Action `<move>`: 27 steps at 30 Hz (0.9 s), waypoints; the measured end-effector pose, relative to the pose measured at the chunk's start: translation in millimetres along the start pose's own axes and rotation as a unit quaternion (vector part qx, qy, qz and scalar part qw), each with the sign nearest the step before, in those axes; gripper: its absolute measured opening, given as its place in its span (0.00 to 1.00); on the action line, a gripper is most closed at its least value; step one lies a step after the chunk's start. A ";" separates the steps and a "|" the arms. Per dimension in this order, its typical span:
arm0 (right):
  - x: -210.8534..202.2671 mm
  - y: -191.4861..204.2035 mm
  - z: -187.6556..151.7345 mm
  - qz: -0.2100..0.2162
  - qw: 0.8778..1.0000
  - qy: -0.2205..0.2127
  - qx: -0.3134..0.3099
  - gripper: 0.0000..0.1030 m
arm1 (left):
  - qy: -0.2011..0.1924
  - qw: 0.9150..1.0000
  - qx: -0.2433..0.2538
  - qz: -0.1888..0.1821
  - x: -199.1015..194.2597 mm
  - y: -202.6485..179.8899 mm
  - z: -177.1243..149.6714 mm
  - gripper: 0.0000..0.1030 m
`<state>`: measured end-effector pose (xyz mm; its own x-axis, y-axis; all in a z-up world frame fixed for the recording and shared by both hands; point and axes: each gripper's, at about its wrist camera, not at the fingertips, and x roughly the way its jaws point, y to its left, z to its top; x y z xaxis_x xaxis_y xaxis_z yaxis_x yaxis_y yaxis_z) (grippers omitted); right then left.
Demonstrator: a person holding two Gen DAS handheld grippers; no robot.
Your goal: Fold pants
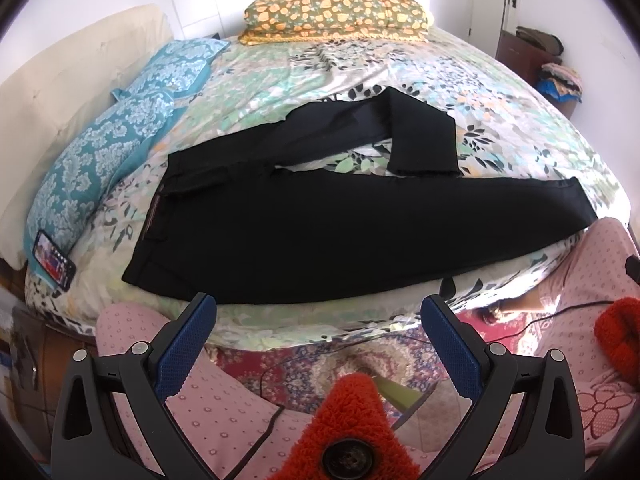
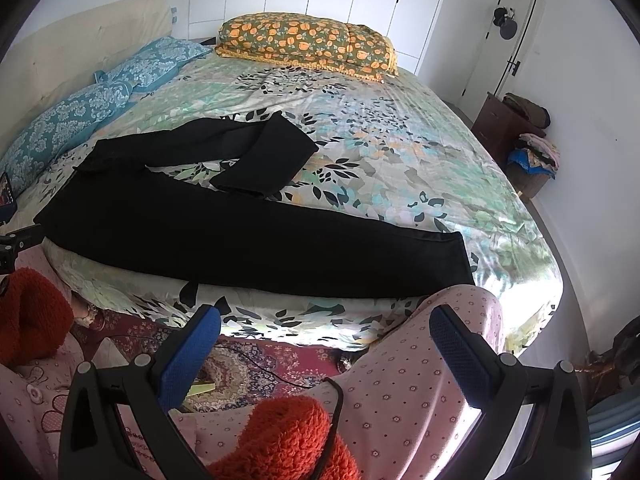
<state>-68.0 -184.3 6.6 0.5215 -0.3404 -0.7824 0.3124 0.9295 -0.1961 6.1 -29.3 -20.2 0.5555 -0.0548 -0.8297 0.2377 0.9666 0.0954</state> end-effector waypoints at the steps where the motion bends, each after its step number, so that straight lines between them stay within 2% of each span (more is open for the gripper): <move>1: 0.0 0.0 0.0 0.000 1.000 0.000 0.000 1.00 | 0.000 1.000 0.000 0.000 0.0 0.0 -0.1 0.99; 13: 2.3 1.4 -0.1 0.005 1.000 -0.002 -0.008 1.00 | 0.005 1.000 -0.003 -0.002 3.2 4.0 0.0 0.99; 16: -3.2 2.8 7.2 0.027 0.999 -0.033 -0.023 1.00 | 0.019 1.000 -0.013 -0.008 12.9 9.3 7.0 0.99; 18: -8.2 2.7 21.1 0.038 0.996 -0.067 -0.036 1.00 | 0.014 1.000 -0.021 0.001 15.5 16.4 14.8 0.99; 20: -10.4 3.9 41.3 0.048 0.992 -0.103 -0.054 1.00 | -0.014 0.999 -0.028 0.011 12.9 26.7 28.6 0.99; 22: -1.8 5.6 65.7 0.067 0.988 -0.117 -0.070 1.00 | -0.044 0.998 -0.029 0.029 9.9 37.4 44.5 0.99; 24: 26.7 10.5 90.4 0.091 0.986 -0.099 -0.094 1.00 | -0.079 0.995 -0.033 0.046 8.3 48.3 61.4 0.99; 26: 67.7 24.8 107.6 0.091 0.984 -0.068 -0.135 1.00 | -0.118 0.990 -0.047 0.063 16.1 59.9 78.6 0.99; 27: 88.0 35.1 111.8 0.090 0.981 -0.063 -0.161 1.00 | -0.124 0.988 -0.057 0.067 24.3 65.7 83.8 0.99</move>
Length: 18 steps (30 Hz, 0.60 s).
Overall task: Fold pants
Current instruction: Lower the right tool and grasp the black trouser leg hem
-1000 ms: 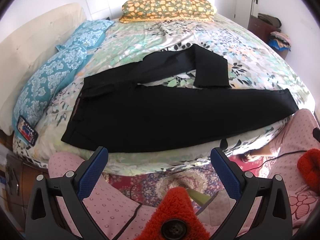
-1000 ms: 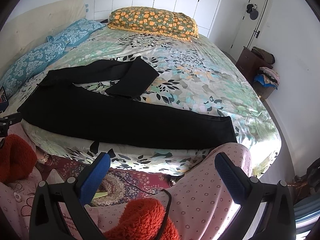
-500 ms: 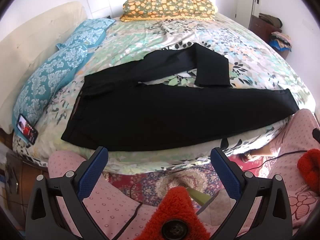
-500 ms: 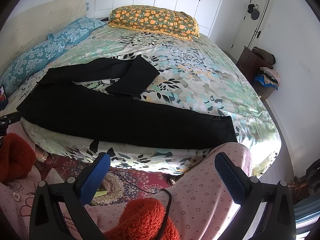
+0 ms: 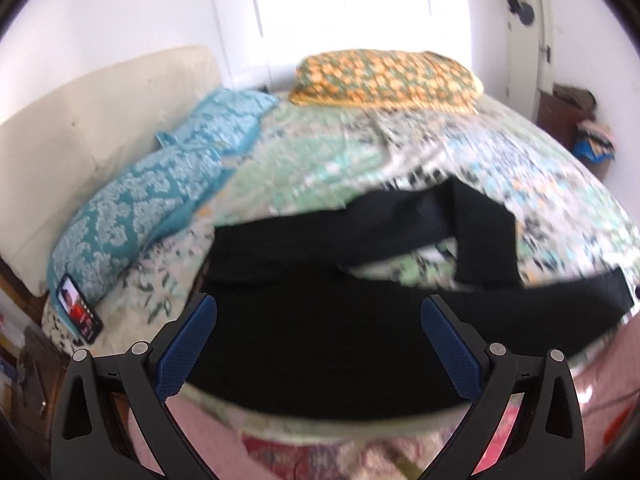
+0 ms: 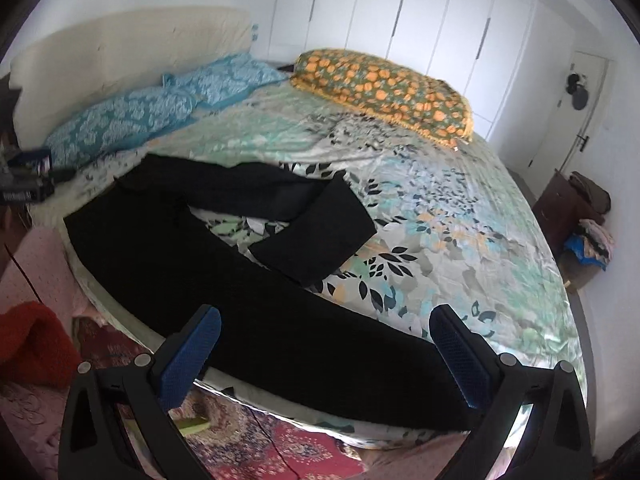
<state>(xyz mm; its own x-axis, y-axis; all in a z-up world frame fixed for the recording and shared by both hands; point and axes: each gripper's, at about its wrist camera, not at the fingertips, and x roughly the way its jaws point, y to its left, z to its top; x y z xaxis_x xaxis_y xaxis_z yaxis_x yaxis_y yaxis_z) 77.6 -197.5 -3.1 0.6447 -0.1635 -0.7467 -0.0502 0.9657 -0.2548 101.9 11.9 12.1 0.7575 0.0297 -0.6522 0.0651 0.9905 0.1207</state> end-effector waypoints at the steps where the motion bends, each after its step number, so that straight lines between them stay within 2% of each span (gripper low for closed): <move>1: 20.9 7.1 2.8 0.002 1.000 0.004 -0.028 1.00 | 0.001 1.000 -0.014 0.005 12.6 3.2 2.2 0.99; 3: 60.1 25.0 7.7 0.017 0.997 0.009 -0.074 1.00 | 0.020 0.998 -0.055 0.012 46.0 11.7 -4.1 0.99; 5: 97.0 42.5 11.8 0.044 0.993 0.019 -0.105 0.99 | 0.039 0.996 -0.081 0.018 71.9 17.7 -26.9 0.99; 7: 132.1 58.9 17.6 0.064 0.989 0.032 -0.131 0.99 | 0.056 0.996 -0.070 0.029 87.3 17.7 -53.1 0.99; 9: 165.0 70.1 24.0 0.079 0.985 0.046 -0.147 0.95 | 0.091 0.994 -0.028 0.050 104.2 15.6 -76.2 0.99; 11: 195.7 77.4 31.9 0.100 0.980 0.069 -0.157 0.89 | 0.117 0.991 -0.026 0.056 114.2 19.3 -79.8 0.99; 12: 209.2 80.3 36.0 0.105 0.978 0.078 -0.161 0.84 | 0.110 0.992 -0.037 0.050 114.3 22.2 -77.1 0.99; 14: 234.8 84.2 43.0 0.110 0.976 0.094 -0.160 0.82 | 0.097 0.993 -0.052 0.045 113.4 24.4 -72.1 0.99; 18: 274.8 88.1 49.6 0.123 0.974 0.126 -0.146 0.81 | 0.112 0.991 -0.045 0.052 127.7 18.4 -67.8 0.99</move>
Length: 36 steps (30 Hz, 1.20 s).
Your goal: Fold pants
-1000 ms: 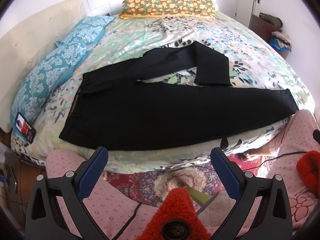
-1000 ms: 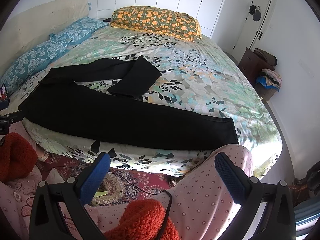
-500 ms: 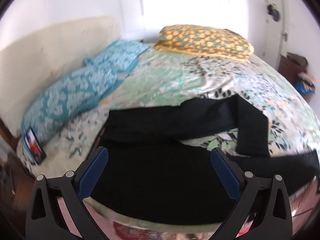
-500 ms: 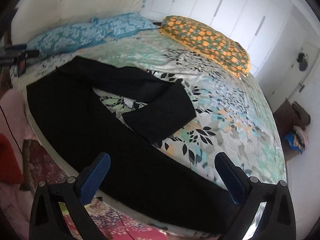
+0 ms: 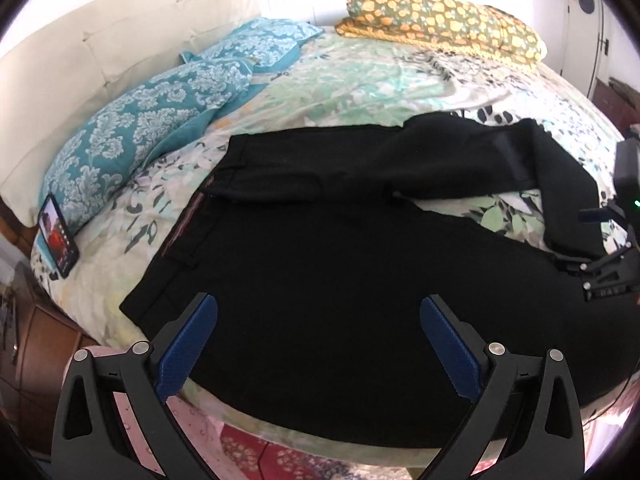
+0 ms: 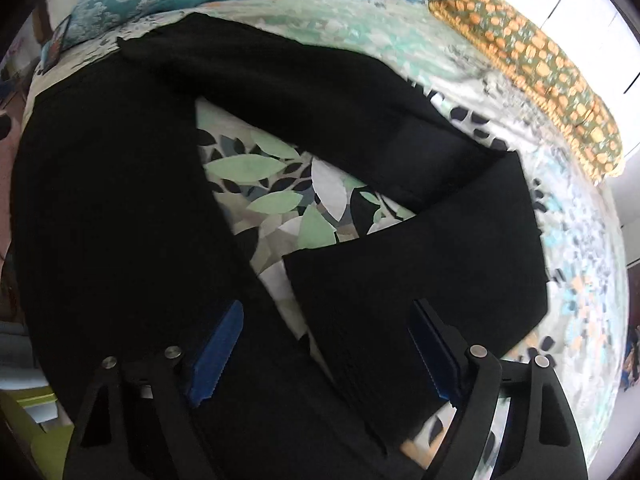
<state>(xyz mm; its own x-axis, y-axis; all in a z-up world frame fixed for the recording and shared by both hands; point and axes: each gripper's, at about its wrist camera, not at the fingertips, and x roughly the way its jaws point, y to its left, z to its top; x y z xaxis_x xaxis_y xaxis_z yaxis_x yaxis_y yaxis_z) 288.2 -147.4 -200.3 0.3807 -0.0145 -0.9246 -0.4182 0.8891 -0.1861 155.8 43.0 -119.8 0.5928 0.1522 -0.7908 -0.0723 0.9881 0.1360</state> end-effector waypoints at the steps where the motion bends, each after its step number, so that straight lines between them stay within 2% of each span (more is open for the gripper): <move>1: 4.3 -2.4 1.1 0.012 1.000 -0.001 0.006 0.80 | 0.007 1.000 0.002 -0.002 4.1 -2.1 0.1 0.99; 2: 7.2 -5.8 1.6 0.026 1.000 -0.001 0.018 0.78 | 0.011 1.000 0.004 -0.003 6.7 -4.3 -0.4 0.99; 3: 10.6 -10.5 1.5 0.043 0.998 0.002 0.035 0.64 | 0.016 1.000 0.009 -0.003 8.2 -7.5 -1.2 0.99; 4: 12.5 -17.2 1.3 0.055 0.997 0.004 0.059 0.43 | 0.019 1.000 0.014 -0.001 9.0 -11.3 -2.5 0.99; 7: 2.8 -39.1 -2.1 0.065 0.991 -0.013 0.118 0.27 | 0.023 0.999 0.030 0.003 13.7 -18.5 -2.5 0.99; 9: -21.5 -63.6 -10.6 0.075 0.980 -0.043 0.177 0.24 | 0.026 0.999 0.036 0.007 17.5 -21.6 -2.7 0.99; 12: -70.4 -120.9 -34.4 0.084 0.955 -0.096 0.269 0.23 | 0.032 0.999 0.042 0.009 22.5 -24.8 -3.6 0.99; 16: -114.9 -215.5 -67.5 0.021 0.928 -0.125 0.350 0.23 | 0.042 0.998 0.044 0.008 29.7 -29.0 -3.6 0.99; 19: -119.3 -283.9 -95.7 -0.032 0.903 -0.121 0.410 0.22 | 0.051 0.998 0.043 0.003 35.4 -32.4 -3.2 0.99; 21: -112.0 -314.2 -108.0 -0.047 0.894 -0.107 0.432 0.22 | 0.057 0.997 0.045 0.002 37.7 -35.6 -4.5 0.99; 25: -98.6 -354.1 -104.5 -0.090 0.904 -0.079 0.411 0.21 | 0.060 0.997 0.056 0.012 39.3 -41.7 -6.9 0.99; 29: -82.7 -387.2 -77.3 -0.160 0.922 -0.060 0.346 0.21 | 0.066 0.996 0.065 0.021 40.8 -47.1 -7.6 0.99; 33: -50.8 -425.9 -68.1 -0.195 0.924 -0.025 0.327 0.21 | 0.072 0.994 0.077 0.027 41.9 -52.7 -6.8 0.99; 36: -17.3 -436.2 -76.8 -0.196 0.924 0.011 0.329 0.21 | 0.073 0.993 0.088 0.032 43.1 -58.7 -7.0 0.99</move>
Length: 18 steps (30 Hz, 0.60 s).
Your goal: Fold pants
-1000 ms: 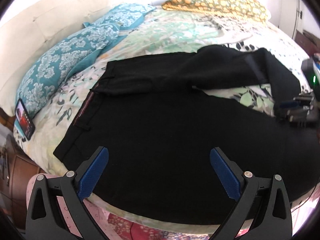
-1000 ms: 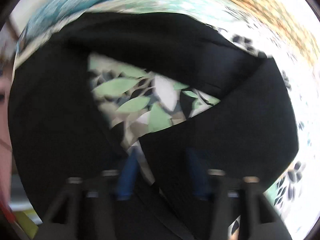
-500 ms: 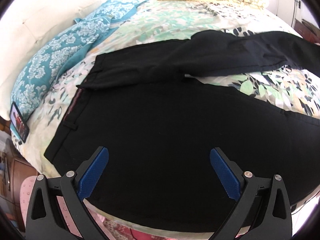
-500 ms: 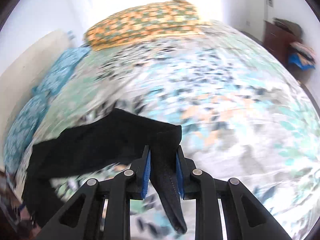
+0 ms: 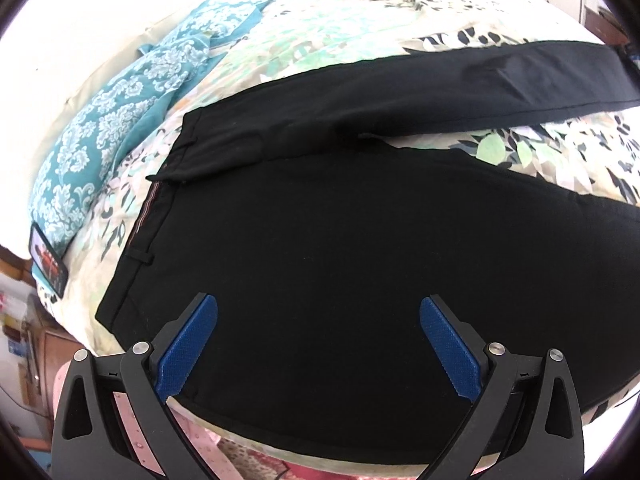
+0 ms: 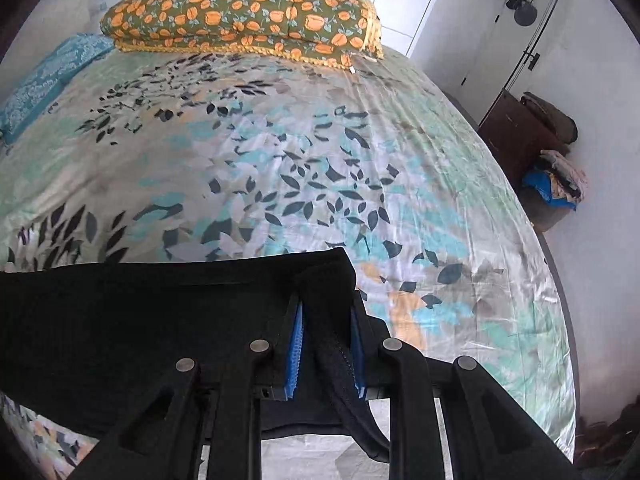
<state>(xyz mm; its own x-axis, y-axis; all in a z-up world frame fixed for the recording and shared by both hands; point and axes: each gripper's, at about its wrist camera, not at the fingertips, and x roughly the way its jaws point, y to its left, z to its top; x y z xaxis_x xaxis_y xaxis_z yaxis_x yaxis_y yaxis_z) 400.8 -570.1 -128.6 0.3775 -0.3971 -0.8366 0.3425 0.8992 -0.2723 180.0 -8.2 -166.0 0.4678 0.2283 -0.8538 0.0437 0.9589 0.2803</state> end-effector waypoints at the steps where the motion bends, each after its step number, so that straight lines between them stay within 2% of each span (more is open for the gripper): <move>1: 11.2 0.7 -7.5 -0.002 1.000 0.013 0.000 0.21 | 0.002 1.000 0.004 0.002 1.4 -1.9 0.3 0.99; 5: 48.0 4.1 -31.8 -0.003 0.999 0.047 0.007 0.21 | 0.016 1.000 0.013 0.005 11.4 -7.2 0.8 0.99; 8: 58.2 4.0 -41.0 -0.002 0.999 0.052 0.016 0.22 | 0.024 1.000 0.016 0.006 16.5 -8.5 1.8 0.99; 9: 58.5 3.3 -41.6 0.000 0.999 0.051 0.018 0.27 | 0.025 1.000 0.015 0.007 17.5 -7.9 3.5 0.99; 12: 45.4 -3.3 -42.6 -0.004 0.999 0.039 0.030 0.59 | 0.020 1.000 -0.003 0.011 16.6 3.2 18.5 0.99; 14: 19.5 -4.0 -43.7 0.007 0.999 0.005 0.042 0.60 | 0.004 0.999 -0.047 -0.001 15.0 24.7 39.7 0.99; 16: -6.3 2.7 -48.5 0.052 0.997 -0.022 0.057 0.63 | -0.013 0.996 -0.085 -0.002 20.4 45.3 64.0 0.99; 18: -21.9 16.4 -57.5 0.135 0.988 -0.026 0.073 0.72 | -0.025 0.994 -0.109 0.010 35.3 60.9 92.3 0.99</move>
<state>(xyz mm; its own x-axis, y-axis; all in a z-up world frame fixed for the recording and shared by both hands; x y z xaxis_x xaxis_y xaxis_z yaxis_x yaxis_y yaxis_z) 348.7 -536.1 -142.1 0.5151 -0.1593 -0.8422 0.3424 0.9390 0.0318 280.6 42.6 -138.7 0.5098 0.2435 -0.8251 -0.1547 0.9694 0.1904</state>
